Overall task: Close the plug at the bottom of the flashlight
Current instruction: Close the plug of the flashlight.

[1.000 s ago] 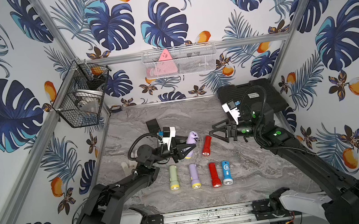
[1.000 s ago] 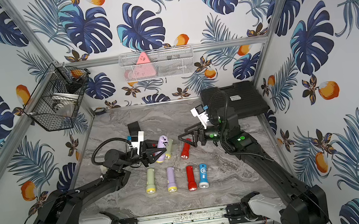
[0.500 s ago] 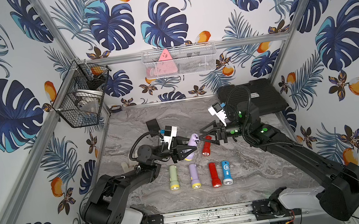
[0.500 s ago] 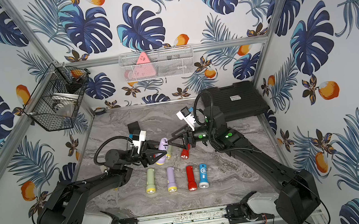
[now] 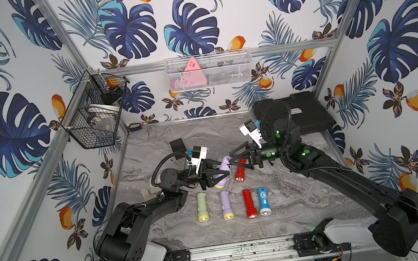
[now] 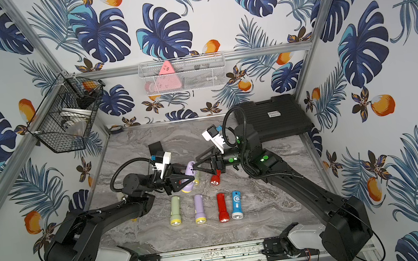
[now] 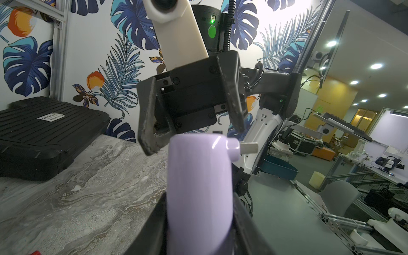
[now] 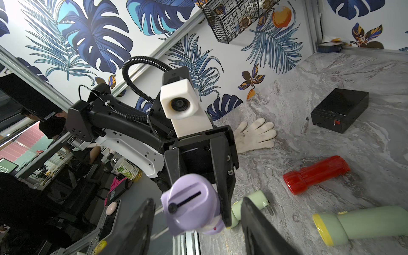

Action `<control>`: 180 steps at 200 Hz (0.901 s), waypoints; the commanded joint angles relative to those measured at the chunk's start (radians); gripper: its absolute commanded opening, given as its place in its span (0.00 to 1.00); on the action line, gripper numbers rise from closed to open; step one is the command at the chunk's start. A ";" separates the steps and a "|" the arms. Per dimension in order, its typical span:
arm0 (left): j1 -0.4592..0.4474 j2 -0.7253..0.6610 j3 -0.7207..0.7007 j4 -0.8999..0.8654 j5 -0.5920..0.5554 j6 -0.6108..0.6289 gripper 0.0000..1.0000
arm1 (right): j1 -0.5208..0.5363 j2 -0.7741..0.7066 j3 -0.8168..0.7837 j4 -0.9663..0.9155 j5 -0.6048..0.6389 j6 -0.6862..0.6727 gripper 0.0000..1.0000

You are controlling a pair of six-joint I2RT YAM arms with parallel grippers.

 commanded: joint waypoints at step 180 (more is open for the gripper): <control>-0.026 -0.014 0.030 0.063 0.079 -0.050 0.00 | 0.008 -0.045 0.007 -0.032 0.009 -0.083 0.58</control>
